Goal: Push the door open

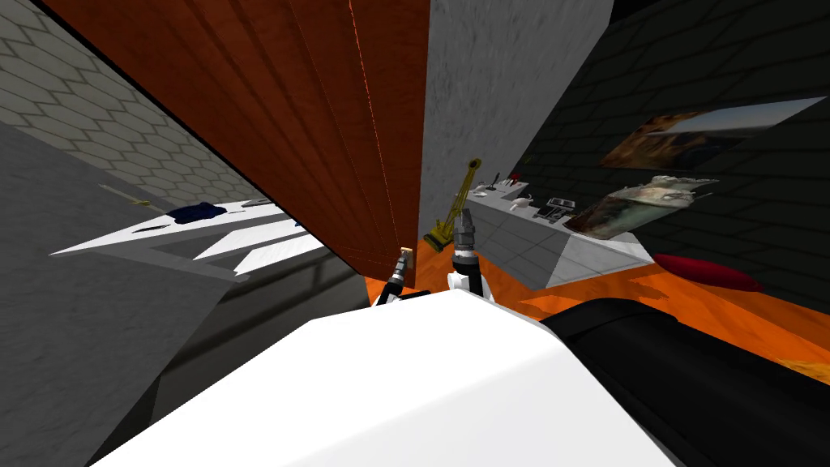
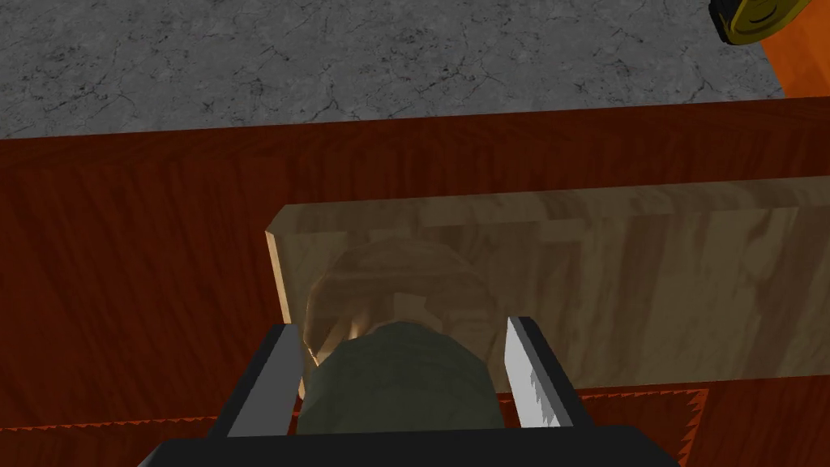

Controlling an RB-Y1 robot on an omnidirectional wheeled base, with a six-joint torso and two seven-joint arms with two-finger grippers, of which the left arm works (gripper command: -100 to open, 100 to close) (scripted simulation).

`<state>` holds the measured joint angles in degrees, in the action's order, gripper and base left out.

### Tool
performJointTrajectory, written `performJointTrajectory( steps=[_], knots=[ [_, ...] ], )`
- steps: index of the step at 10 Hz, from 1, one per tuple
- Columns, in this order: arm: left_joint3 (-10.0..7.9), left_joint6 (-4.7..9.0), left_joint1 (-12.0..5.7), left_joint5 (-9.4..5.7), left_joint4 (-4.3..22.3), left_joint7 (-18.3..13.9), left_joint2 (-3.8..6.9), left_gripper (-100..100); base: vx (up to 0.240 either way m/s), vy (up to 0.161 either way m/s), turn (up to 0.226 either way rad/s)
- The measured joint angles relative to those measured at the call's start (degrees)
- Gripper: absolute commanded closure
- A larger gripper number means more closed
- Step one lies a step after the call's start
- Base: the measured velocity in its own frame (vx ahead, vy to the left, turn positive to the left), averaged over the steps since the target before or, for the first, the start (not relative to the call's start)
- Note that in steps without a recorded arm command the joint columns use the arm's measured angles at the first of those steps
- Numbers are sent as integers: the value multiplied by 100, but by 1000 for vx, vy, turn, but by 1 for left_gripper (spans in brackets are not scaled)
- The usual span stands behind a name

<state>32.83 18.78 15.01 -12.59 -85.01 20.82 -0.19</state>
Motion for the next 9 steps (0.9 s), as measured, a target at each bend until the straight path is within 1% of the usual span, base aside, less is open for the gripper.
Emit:
performJointTrajectory(
  steps=[4, 5, 6, 7, 8, 9],
  knots=[
    [-1, -25, 25, 0, 31, 3, 20, 100, -14, 8, -1],
    [-2, -26, 27, -1, 33, 3, 22, 100, 107, -71, 114],
    [-11, -60, 38, -5, 28, 11, 84, 100, 190, -139, 152],
    [-36, -58, 60, -13, 37, 13, 162, 100, 191, -130, 139],
    [-61, -83, 102, -17, -2, 27, 192, 100, 200, -167, 99],
    [-110, -103, 77, -34, -4, 26, 211, 100, 229, -198, 122]
  ],
)
